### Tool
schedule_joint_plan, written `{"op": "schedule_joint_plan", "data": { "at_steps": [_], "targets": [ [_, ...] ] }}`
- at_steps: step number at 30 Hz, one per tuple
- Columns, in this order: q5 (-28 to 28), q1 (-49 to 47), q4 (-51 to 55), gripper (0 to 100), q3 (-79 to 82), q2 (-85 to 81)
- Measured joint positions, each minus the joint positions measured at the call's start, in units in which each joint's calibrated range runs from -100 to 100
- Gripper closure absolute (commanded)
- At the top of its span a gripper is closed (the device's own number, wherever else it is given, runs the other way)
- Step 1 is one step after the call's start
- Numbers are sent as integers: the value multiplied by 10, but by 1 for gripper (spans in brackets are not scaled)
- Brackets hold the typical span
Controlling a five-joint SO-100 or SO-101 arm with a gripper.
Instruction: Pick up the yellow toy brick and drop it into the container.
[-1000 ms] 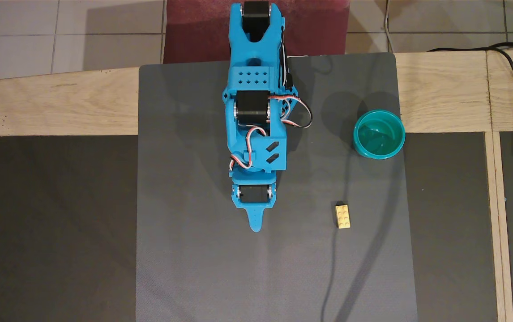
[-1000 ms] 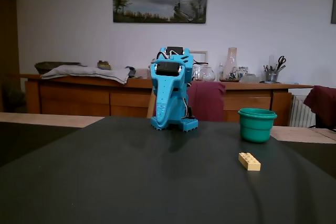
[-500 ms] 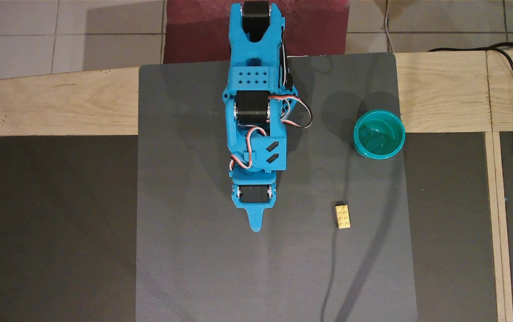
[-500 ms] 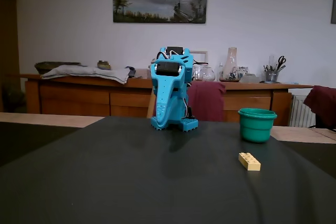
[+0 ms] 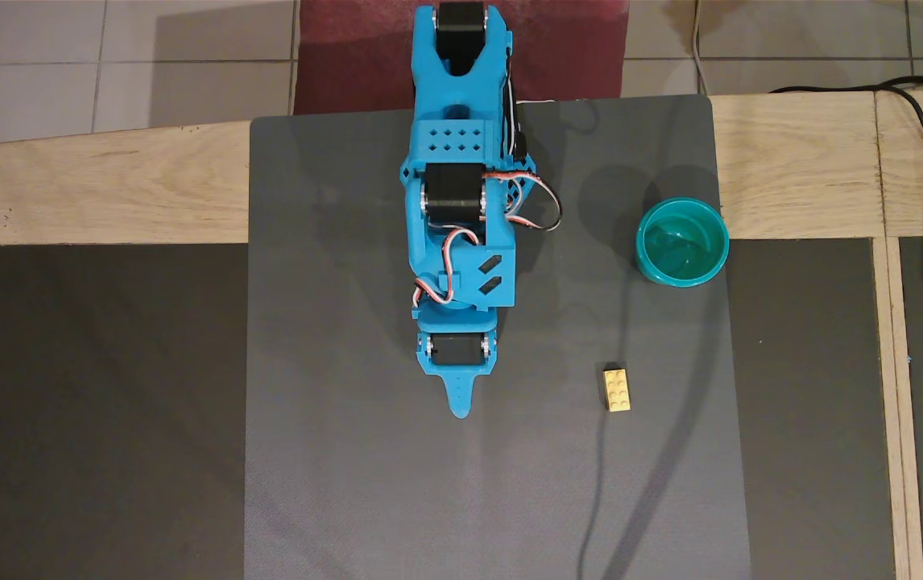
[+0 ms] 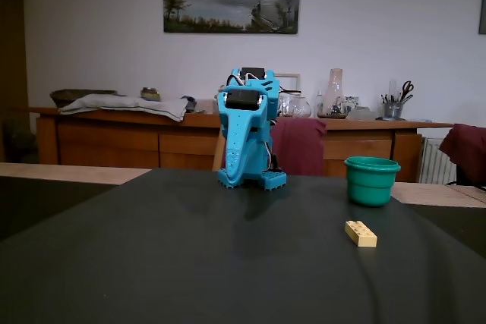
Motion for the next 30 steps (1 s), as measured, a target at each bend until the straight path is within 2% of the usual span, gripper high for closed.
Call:
{"op": "schedule_joint_plan", "data": {
  "at_steps": [7,12,15,25,27,30],
  "targets": [
    [52,-7,46,100,-67,3],
    [82,-117,140,100,-182,5],
    [92,-156,151,100,-218,52],
    [125,-229,120,100,-391,424],
    [147,-231,120,100,-433,496],
    [208,-229,119,100,-491,603]
  ]
}}
